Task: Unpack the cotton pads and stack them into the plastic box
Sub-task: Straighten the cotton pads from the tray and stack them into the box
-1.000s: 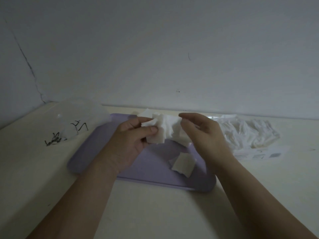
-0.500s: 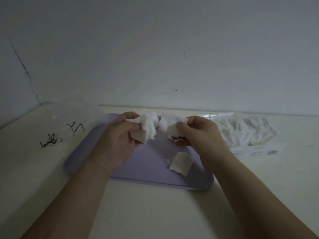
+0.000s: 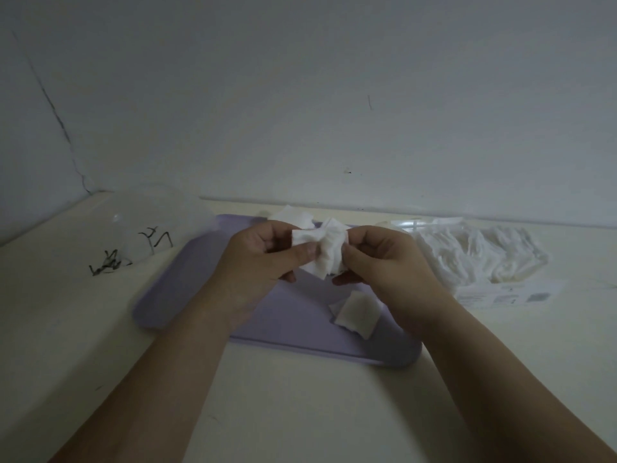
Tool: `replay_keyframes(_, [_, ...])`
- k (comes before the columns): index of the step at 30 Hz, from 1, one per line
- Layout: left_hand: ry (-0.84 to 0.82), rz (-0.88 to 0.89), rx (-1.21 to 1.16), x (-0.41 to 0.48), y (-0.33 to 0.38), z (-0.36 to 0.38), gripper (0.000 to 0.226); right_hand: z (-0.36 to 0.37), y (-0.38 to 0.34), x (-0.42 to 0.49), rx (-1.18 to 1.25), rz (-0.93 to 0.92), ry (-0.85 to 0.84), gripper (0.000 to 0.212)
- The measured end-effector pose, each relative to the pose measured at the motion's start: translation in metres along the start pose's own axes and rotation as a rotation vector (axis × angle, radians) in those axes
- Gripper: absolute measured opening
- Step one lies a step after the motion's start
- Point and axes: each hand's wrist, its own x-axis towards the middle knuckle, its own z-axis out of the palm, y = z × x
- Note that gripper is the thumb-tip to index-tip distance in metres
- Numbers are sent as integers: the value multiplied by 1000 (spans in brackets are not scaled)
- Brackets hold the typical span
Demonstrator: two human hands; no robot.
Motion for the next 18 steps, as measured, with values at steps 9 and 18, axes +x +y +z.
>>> replay_keyframes(9, [-16,8,13,-3,-2,10,8,6,3,-1,53,71,-46,44])
replay_keyframes(18, [-32,-68,-181,-8,-1,19,7,11,6,-1,158,101,-42,22])
